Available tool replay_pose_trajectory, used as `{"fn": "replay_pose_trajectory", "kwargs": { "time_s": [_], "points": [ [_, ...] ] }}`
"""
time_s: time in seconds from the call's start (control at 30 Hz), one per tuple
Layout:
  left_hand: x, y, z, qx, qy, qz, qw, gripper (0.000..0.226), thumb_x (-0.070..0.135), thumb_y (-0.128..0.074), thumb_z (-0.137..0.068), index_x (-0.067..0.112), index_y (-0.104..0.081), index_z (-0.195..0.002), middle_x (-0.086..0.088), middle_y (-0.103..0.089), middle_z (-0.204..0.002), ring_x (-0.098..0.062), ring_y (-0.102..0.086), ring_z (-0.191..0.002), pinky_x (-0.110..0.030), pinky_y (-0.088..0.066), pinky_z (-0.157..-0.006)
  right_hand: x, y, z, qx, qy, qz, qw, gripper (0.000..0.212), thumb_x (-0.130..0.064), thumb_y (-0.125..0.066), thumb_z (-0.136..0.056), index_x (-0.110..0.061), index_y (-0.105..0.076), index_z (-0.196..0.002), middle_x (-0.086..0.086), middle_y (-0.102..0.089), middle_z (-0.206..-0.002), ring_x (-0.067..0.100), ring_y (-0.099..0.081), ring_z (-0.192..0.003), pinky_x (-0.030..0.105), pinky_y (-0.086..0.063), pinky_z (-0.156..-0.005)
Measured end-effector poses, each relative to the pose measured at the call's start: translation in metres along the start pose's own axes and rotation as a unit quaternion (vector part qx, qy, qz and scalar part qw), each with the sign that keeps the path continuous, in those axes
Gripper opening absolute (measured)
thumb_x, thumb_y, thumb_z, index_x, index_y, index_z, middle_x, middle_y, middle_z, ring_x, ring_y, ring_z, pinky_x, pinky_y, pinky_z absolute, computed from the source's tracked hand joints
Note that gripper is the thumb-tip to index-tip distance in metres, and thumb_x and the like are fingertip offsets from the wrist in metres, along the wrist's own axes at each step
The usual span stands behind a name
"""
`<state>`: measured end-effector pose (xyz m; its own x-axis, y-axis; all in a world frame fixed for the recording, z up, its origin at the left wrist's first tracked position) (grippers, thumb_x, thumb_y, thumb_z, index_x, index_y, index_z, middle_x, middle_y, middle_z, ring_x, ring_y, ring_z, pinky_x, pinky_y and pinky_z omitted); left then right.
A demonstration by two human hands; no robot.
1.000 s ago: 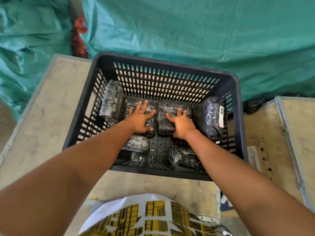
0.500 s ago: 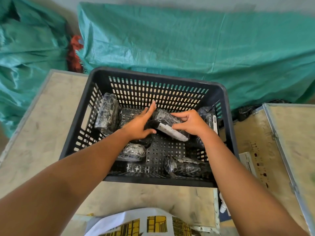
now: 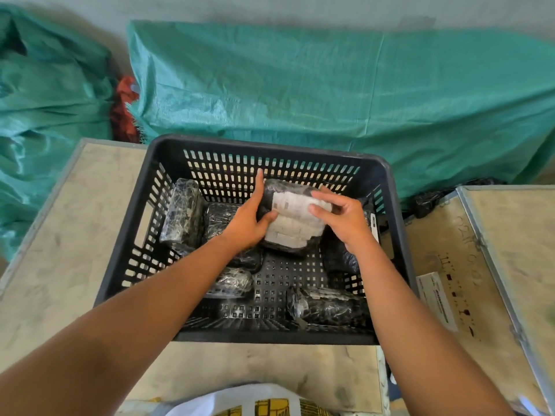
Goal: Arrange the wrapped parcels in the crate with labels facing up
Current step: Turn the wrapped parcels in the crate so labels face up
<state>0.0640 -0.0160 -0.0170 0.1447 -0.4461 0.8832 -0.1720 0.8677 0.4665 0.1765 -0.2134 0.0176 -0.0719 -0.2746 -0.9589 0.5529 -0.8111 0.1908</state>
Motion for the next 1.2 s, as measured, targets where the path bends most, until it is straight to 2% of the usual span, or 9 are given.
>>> {"fn": "replay_pose_trajectory", "kwargs": {
  "time_s": [0.2, 0.33, 0.4, 0.5, 0.67, 0.8, 0.93, 1.1, 1.2],
  "points": [
    [-0.01, -0.016, 0.001, -0.069, 0.043, 0.032, 0.996, 0.071, 0.036, -0.047, -0.106, 0.054, -0.001, -0.156, 0.016, -0.034, -0.149, -0.019, -0.048, -0.131, -0.029, -0.044, -0.102, 0.005, -0.007, 0.003, -0.037, 0.0, 0.129, 0.991, 0.083, -0.027, -0.087, -0.079, -0.053, -0.045, -0.146, 0.0, -0.036, -0.165, 0.012, -0.022, -0.154, 0.04, -0.019, -0.123],
    [-0.018, -0.02, 0.0, -0.067, 0.094, 0.053, 0.992, 0.068, 0.03, -0.051, -0.105, 0.057, -0.012, -0.154, 0.013, -0.046, -0.146, -0.015, -0.058, -0.121, -0.028, -0.053, -0.096, 0.01, -0.017, 0.001, -0.074, -0.048, 0.243, 0.966, 0.09, -0.02, -0.091, -0.074, -0.054, -0.047, -0.145, 0.016, 0.002, -0.172, 0.029, 0.001, -0.157, 0.048, -0.012, -0.124],
    [-0.02, -0.021, 0.003, -0.086, 0.104, 0.034, 0.99, 0.085, 0.032, -0.062, -0.1, 0.062, -0.002, -0.152, 0.008, -0.045, -0.15, -0.012, -0.061, -0.114, -0.021, -0.055, -0.087, 0.012, -0.019, -0.003, -0.088, -0.057, 0.286, 0.953, 0.101, -0.024, -0.098, -0.064, -0.051, -0.047, -0.147, 0.021, 0.007, -0.171, 0.035, 0.002, -0.157, 0.047, -0.012, -0.124],
    [-0.027, -0.033, 0.01, -0.166, 0.087, -0.074, 0.979, 0.132, 0.035, -0.084, -0.08, 0.057, 0.027, -0.147, -0.006, -0.038, -0.156, -0.022, -0.053, -0.126, -0.036, -0.048, -0.103, 0.019, -0.024, -0.01, -0.081, -0.069, 0.321, 0.941, 0.106, -0.022, -0.099, -0.06, -0.045, -0.048, -0.149, 0.023, 0.003, -0.17, 0.04, -0.005, -0.157, 0.045, -0.012, -0.124],
    [-0.034, -0.054, 0.013, -0.17, 0.081, -0.23, 0.955, 0.138, 0.036, -0.082, -0.082, 0.047, 0.043, -0.141, -0.031, -0.037, -0.149, -0.039, -0.054, -0.124, -0.049, -0.045, -0.107, 0.035, -0.033, -0.014, -0.05, -0.078, 0.387, 0.918, 0.106, -0.013, -0.095, -0.067, -0.039, -0.041, -0.155, 0.022, -0.005, -0.17, 0.042, -0.016, -0.155, 0.042, -0.016, -0.123],
    [-0.042, -0.055, 0.008, -0.152, 0.059, -0.433, 0.886, 0.114, 0.054, -0.067, -0.087, 0.033, 0.02, -0.156, -0.026, 0.033, -0.158, -0.046, -0.008, -0.15, -0.058, -0.023, -0.118, 0.048, -0.047, -0.011, -0.107, -0.072, 0.582, 0.803, 0.117, -0.033, -0.088, -0.077, -0.04, -0.01, -0.163, 0.027, 0.012, -0.168, 0.043, -0.041, -0.144, 0.046, -0.046, -0.108],
    [-0.052, -0.051, 0.009, -0.195, 0.06, -0.46, 0.864, 0.09, 0.064, -0.047, -0.094, 0.022, -0.005, -0.162, -0.01, 0.011, -0.168, -0.036, -0.002, -0.152, -0.062, -0.014, -0.117, 0.062, -0.057, -0.003, -0.173, -0.09, 0.638, 0.745, 0.101, -0.039, -0.073, -0.092, -0.029, -0.006, -0.165, 0.024, 0.012, -0.169, 0.044, -0.01, -0.156, 0.051, -0.018, -0.123],
    [-0.05, -0.05, 0.013, -0.194, 0.073, -0.449, 0.869, 0.09, 0.063, -0.045, -0.095, 0.022, -0.001, -0.162, -0.004, 0.002, -0.17, -0.032, -0.001, -0.153, -0.06, -0.012, -0.117, 0.052, -0.057, 0.002, -0.172, -0.097, 0.616, 0.762, 0.098, -0.04, -0.073, -0.091, -0.028, -0.011, -0.165, 0.023, 0.006, -0.17, 0.043, -0.009, -0.156, 0.053, -0.015, -0.124],
    [-0.047, -0.048, 0.015, -0.196, 0.076, -0.447, 0.87, 0.091, 0.063, -0.045, -0.095, 0.022, 0.0, -0.163, -0.004, 0.003, -0.17, -0.031, 0.0, -0.153, -0.059, -0.012, -0.118, 0.023, -0.056, 0.008, -0.135, -0.067, 0.476, 0.867, 0.075, -0.033, -0.074, -0.093, -0.027, -0.038, -0.158, 0.018, -0.013, -0.17, 0.04, -0.019, -0.155, 0.051, -0.017, -0.124]
  ]
}}
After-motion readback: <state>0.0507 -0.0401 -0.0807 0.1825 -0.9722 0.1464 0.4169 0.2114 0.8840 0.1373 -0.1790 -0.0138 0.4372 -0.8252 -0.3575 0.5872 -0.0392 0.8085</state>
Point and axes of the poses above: each hand's wrist, its own z-axis away from the middle knuckle, its own y-axis out of the back of the hand, x = y × z, the point moved 5 cm from there along -z, towards the middle knuckle
